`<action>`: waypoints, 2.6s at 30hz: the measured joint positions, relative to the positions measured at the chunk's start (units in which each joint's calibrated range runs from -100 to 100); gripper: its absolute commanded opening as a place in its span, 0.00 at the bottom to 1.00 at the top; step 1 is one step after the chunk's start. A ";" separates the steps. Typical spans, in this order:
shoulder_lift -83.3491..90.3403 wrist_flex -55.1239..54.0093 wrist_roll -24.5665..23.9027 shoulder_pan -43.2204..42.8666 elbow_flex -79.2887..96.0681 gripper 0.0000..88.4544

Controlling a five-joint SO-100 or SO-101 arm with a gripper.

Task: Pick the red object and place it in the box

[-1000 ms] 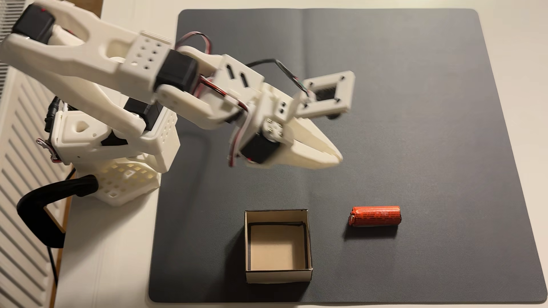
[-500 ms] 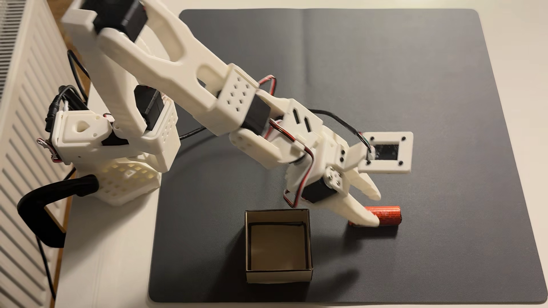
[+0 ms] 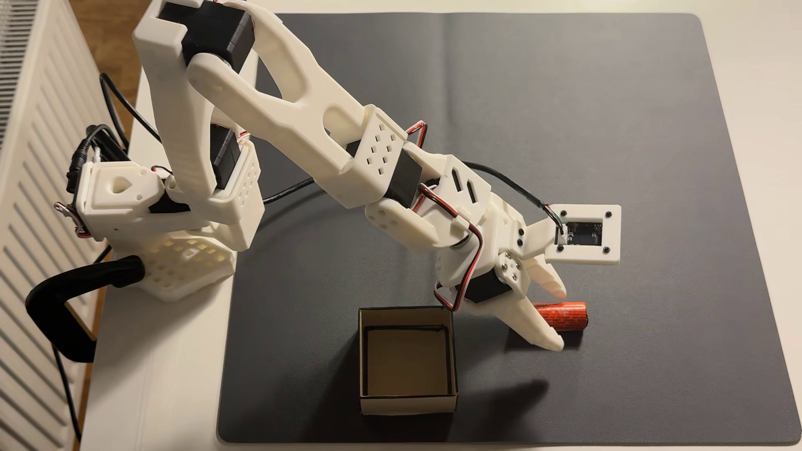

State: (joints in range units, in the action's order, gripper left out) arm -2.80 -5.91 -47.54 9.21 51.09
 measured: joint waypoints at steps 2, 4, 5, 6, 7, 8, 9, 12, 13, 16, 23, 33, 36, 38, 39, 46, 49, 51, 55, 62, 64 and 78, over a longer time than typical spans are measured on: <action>-0.86 0.00 0.00 -0.59 -0.09 0.25; -1.64 0.00 0.00 -0.52 -0.09 0.25; -1.98 0.00 0.00 -0.37 -0.09 0.25; -2.41 0.00 0.00 -0.22 -0.09 0.25; -2.59 0.00 0.00 -0.37 -0.09 0.25; -3.02 0.00 0.00 -0.59 -0.09 0.25; -3.28 0.00 0.00 -0.89 -0.18 0.25; -4.14 -0.09 -0.11 -0.97 -0.73 0.24; -4.14 -0.09 -0.32 -0.97 -0.91 0.24; -4.74 -0.35 0.11 -0.97 -0.91 0.21; -5.52 -0.96 0.16 -0.74 -1.28 0.01; -5.52 -0.70 1.67 -0.67 -1.28 0.02; -4.05 0.09 2.00 -0.67 -1.09 0.02; -1.64 0.70 2.48 -0.45 -0.27 0.02; -0.09 1.74 2.43 -0.30 -0.09 0.02; 17.34 16.78 3.62 -0.07 0.64 0.02; 24.84 21.22 5.07 -0.07 1.73 0.02; 29.41 22.87 5.99 0.22 3.56 0.02; 38.72 23.65 7.56 3.93 10.13 0.02; 54.94 23.83 7.61 10.10 24.91 0.02; 59.08 23.83 8.04 10.91 29.01 0.02; 78.91 28.78 8.15 13.66 42.34 0.03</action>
State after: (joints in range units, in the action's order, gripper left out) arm 76.11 22.87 -39.40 22.87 93.43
